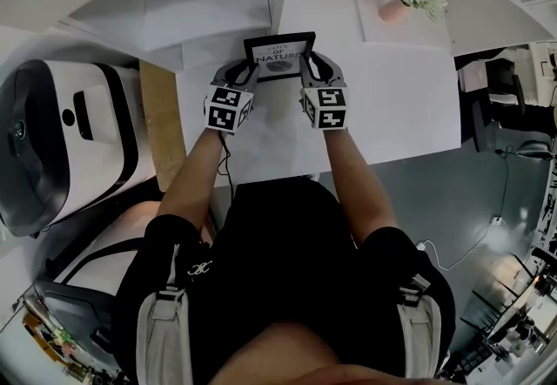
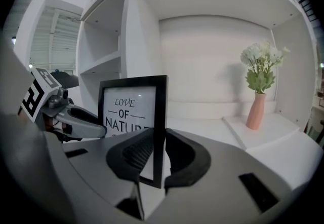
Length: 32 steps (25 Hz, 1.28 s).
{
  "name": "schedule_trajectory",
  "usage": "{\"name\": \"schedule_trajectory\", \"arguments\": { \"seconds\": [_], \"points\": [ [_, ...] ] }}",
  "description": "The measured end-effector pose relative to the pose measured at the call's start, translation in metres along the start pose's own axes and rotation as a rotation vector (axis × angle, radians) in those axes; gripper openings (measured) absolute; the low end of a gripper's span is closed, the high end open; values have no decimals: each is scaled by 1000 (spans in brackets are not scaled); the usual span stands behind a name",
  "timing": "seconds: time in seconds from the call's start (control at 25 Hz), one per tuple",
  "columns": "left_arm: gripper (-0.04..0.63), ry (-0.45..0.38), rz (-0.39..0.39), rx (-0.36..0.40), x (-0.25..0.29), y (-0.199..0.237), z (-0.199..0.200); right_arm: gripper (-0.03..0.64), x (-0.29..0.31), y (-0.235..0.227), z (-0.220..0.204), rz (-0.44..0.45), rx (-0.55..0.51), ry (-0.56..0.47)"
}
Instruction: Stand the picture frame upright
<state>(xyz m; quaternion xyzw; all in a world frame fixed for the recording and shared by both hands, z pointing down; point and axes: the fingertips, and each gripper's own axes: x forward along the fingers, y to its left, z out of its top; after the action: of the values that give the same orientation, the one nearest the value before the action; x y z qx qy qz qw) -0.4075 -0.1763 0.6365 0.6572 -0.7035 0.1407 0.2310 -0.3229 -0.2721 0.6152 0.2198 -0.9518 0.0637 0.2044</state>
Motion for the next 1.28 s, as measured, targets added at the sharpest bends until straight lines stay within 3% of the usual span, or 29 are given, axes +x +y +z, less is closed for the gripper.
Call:
{"name": "schedule_trajectory", "arguments": {
  "seconds": [0.16, 0.52, 0.72, 0.88, 1.28],
  "points": [
    [166, -10, 59, 14, -7, 7, 4, 74, -1, 0, 0, 14, 25, 19],
    [166, -123, 138, 23, -55, -4, 46, 73, -39, -5, 47, -14, -20, -121],
    [101, -235, 216, 15, -96, -21, 79, 71, -78, -2, 82, 5, -18, -213],
    [46, -308, 280, 19, -132, -44, 102, 2, -116, 4, 104, 44, -43, -284],
    [17, -374, 389, -14, -206, -116, 113, 1, -205, 0, 117, 102, -48, -354]
  ]
}}
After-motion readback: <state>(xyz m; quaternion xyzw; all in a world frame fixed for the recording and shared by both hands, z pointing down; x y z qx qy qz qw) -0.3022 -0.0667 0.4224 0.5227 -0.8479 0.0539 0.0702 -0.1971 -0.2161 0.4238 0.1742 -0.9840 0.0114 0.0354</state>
